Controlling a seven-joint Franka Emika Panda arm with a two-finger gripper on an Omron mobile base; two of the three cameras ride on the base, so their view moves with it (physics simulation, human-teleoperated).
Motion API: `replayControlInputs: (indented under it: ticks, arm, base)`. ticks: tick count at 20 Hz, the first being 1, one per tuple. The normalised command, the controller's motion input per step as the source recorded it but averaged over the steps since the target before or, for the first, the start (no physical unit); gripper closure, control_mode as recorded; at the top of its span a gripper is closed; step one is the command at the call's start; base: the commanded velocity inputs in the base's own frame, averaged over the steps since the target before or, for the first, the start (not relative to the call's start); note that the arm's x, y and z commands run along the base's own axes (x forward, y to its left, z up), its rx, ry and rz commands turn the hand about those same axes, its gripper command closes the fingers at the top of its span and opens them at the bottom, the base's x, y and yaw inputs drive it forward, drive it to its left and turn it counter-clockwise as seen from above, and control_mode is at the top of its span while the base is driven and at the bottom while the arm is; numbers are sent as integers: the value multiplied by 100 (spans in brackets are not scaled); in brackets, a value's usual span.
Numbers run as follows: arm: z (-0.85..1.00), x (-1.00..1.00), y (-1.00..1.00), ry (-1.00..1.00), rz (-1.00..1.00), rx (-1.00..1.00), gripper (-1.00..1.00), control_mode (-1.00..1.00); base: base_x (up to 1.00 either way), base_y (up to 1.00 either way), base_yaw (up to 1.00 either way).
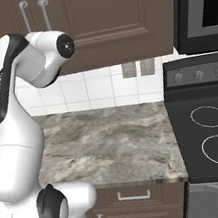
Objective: Open the cabinet and move the ladle to the pot. Then close the cabinet.
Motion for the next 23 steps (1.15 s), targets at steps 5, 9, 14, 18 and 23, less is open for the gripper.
replayControlInputs:
  ticks: [5,9,14,18,23]
  arm:
    - [0,91,-10,-3,0,-5,-100,-100]
    - [0,95,-25,0,0,0,-100,-100]
    - [1,95,-30,0,0,0,-100,-100]
    - [0,80,-37,0,2,0,-100,-100]
    - [0,71,-37,0,3,0,-100,-100]
  base:
    - [0,0,0]
    - [0,0,0]
    - [0,0,0]
    - [0,0,0]
    - [0,0,0]
